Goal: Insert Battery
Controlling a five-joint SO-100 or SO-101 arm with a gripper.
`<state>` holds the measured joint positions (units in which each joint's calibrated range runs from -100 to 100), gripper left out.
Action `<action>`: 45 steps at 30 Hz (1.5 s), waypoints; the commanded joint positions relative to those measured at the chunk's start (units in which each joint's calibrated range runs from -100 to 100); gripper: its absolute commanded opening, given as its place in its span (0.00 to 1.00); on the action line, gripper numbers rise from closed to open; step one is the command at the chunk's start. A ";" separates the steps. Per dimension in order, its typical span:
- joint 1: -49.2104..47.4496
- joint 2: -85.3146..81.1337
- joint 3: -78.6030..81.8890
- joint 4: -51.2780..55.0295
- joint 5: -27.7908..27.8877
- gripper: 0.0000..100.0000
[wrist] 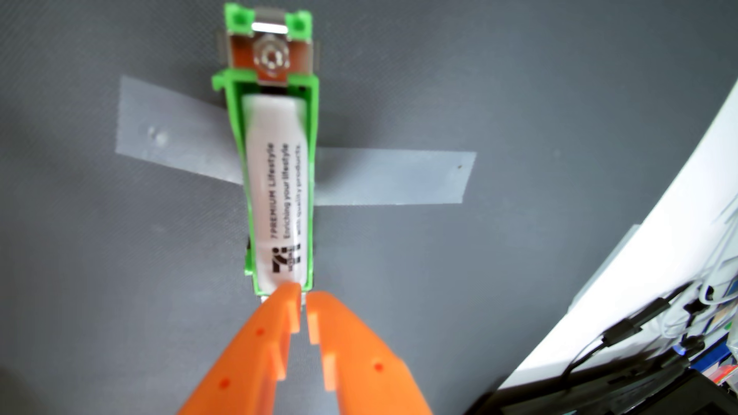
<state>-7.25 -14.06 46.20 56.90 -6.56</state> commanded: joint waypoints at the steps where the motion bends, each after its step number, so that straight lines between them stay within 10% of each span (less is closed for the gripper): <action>1: 0.52 -0.32 -0.23 -0.34 0.23 0.02; 45: -3.37 -16.83 6.88 1.78 0.23 0.02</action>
<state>-11.10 -25.37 51.08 58.41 -6.36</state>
